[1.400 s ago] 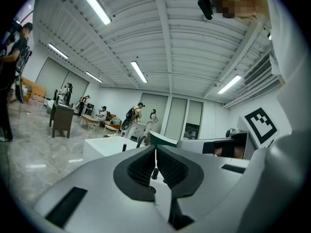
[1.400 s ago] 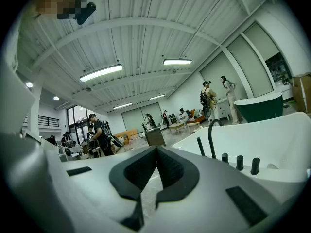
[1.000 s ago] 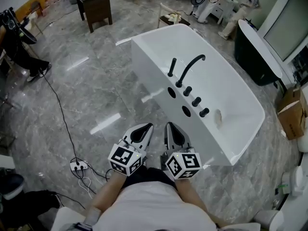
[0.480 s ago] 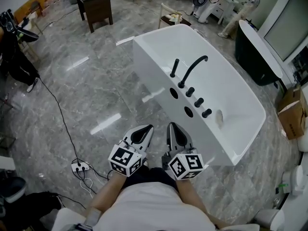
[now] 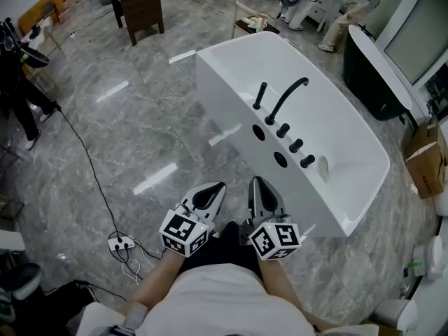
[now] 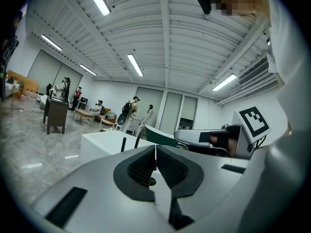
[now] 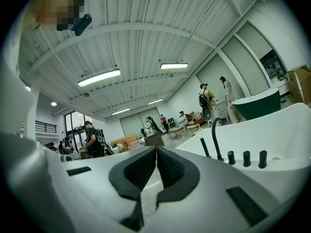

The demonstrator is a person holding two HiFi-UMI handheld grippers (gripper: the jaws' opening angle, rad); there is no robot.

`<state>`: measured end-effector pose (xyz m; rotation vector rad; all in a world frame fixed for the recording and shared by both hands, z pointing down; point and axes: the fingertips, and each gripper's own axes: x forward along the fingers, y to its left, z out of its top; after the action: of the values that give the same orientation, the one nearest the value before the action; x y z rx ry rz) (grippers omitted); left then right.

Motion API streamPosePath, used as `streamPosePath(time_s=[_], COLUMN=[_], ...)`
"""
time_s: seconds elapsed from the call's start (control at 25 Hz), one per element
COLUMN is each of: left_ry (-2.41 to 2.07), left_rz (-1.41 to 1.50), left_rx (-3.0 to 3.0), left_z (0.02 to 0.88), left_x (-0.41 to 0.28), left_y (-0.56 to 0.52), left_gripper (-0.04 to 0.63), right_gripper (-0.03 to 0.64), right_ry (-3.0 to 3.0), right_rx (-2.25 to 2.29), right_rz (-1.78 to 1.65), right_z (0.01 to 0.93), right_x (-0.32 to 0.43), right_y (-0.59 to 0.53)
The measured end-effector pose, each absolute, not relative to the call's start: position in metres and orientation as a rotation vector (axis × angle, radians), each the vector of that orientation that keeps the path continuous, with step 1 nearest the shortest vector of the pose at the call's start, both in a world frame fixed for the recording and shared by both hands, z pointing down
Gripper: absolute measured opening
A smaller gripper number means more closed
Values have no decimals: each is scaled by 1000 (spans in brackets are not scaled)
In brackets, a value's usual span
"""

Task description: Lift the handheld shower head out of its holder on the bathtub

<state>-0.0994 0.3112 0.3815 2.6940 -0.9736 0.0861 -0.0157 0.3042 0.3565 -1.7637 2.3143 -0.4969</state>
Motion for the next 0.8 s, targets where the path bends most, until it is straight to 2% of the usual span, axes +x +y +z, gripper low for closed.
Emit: streamPosePath(time_s=[0.48,0.8], left_ry=[-1018,-992], left_rz=[58,73], left_rx=[2651,2627], left_z=[387,395], left_x=[-112,-96], left_y=[290,265], left_gripper=[12,13], right_gripper=[18,18], right_ry=[2285,2299], right_rx=[-1803,-1804], right_rz=[-428,-466], right_z=[354,361], right_x=[-10,0], right_y=[282,259])
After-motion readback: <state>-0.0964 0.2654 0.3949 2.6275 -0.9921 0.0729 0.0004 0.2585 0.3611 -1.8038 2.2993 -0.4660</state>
